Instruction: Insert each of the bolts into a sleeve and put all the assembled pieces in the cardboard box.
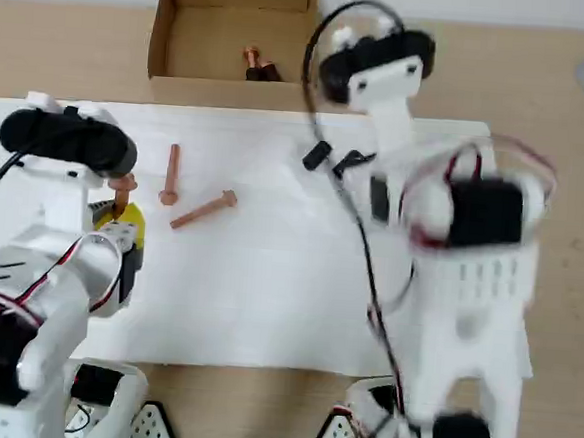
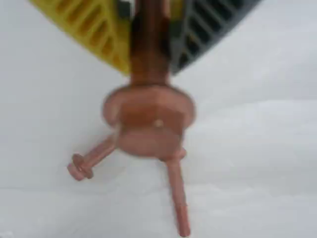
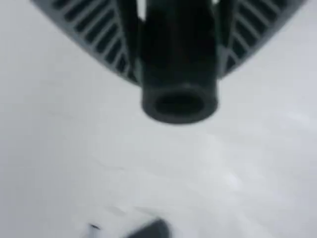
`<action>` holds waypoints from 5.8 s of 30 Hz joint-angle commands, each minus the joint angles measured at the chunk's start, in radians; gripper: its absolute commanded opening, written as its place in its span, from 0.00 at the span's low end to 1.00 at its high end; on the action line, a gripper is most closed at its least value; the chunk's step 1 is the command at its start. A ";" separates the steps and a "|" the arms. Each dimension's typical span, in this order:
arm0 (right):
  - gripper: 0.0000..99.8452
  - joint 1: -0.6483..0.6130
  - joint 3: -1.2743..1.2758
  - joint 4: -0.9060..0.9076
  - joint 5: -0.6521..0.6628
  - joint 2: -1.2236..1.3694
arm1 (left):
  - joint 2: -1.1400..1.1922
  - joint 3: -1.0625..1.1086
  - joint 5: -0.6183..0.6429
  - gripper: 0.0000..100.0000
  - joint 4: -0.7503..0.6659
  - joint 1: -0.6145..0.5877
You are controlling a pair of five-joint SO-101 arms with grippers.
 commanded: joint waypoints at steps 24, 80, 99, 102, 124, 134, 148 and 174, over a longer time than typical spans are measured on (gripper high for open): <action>0.01 -0.530 1.291 -0.845 -0.269 -1.313 | -0.005 0.031 0.236 0.01 -0.327 -0.003; 0.01 -0.773 1.531 -1.168 -0.342 -1.234 | -0.708 0.488 0.258 0.01 -0.617 0.359; 0.01 -0.773 1.526 -1.169 -0.390 -1.234 | -0.707 0.551 0.278 0.01 -0.632 0.446; 0.01 -0.773 1.524 -1.169 -0.390 -1.234 | -0.707 0.551 0.278 0.01 -0.629 0.439; 0.01 -0.773 1.508 -1.169 -0.423 -1.234 | -0.711 0.552 0.152 0.01 -0.526 0.439; 0.01 -0.773 1.508 -1.168 -0.425 -1.234 | -0.711 0.646 0.186 0.01 -0.647 0.437; 0.01 -0.773 1.504 -1.168 -0.427 -1.236 | -0.713 0.657 0.186 0.01 -0.666 0.324; 0.01 -0.430 1.484 -1.160 -0.388 -1.234 | -0.691 0.592 0.247 0.10 -0.288 0.044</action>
